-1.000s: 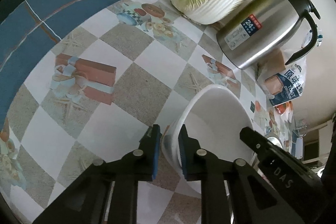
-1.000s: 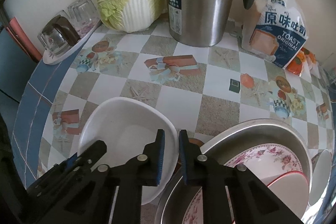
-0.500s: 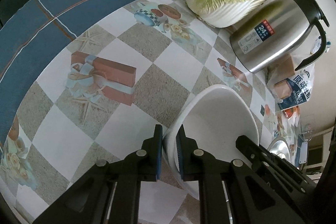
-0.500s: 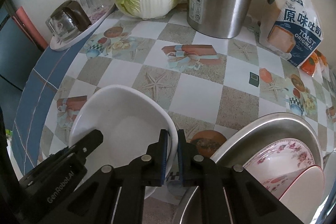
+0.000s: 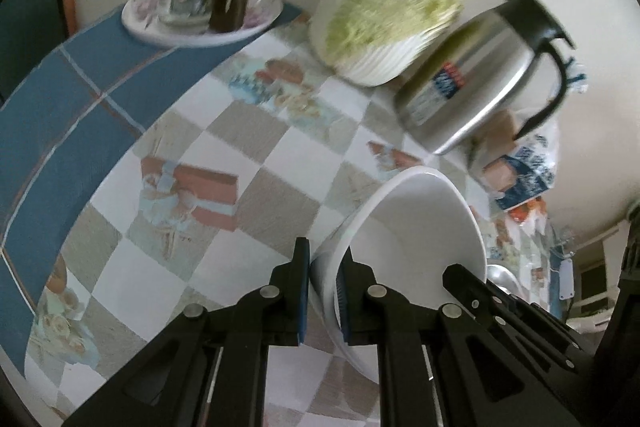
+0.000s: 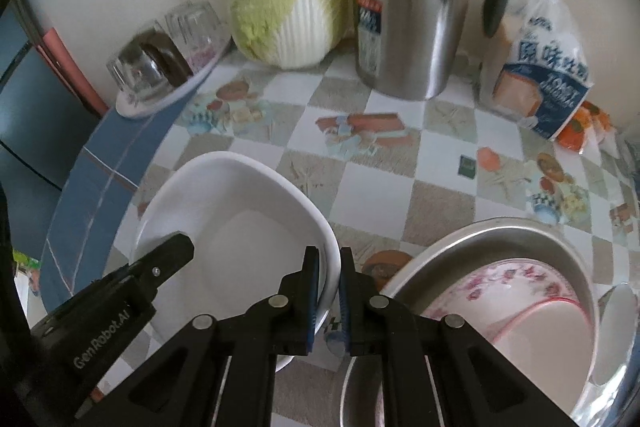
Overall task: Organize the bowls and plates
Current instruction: 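Lift the white square bowl with both tools and carry it to the basin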
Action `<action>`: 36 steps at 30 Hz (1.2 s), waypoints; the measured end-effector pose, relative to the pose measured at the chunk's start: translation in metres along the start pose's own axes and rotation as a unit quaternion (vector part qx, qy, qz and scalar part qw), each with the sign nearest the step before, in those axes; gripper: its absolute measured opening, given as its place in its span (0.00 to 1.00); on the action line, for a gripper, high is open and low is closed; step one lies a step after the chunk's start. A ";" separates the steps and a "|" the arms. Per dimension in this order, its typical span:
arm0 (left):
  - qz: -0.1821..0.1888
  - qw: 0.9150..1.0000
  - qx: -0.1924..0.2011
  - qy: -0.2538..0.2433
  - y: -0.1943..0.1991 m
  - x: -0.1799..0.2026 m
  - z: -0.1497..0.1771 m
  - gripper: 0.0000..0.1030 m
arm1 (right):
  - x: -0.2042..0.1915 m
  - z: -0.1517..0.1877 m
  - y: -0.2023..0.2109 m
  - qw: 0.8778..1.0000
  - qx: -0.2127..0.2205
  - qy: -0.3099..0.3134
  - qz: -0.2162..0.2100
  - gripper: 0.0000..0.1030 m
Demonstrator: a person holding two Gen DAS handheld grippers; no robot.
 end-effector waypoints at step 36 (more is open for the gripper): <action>0.007 0.984 0.021 -0.179 0.034 0.151 0.072 0.12 | 0.129 0.097 0.103 0.985 0.122 -0.118 -0.041 0.11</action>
Point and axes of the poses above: each gripper's, at about its wrist camera, not at the fingertips, and y roughly against the way its jaws point, x to its right, z to its underside, the point moved 4 cm from there along -y, roughly the way its jaws point, and after that the axes turned 13 degrees about -x, right-handed, at the moved point
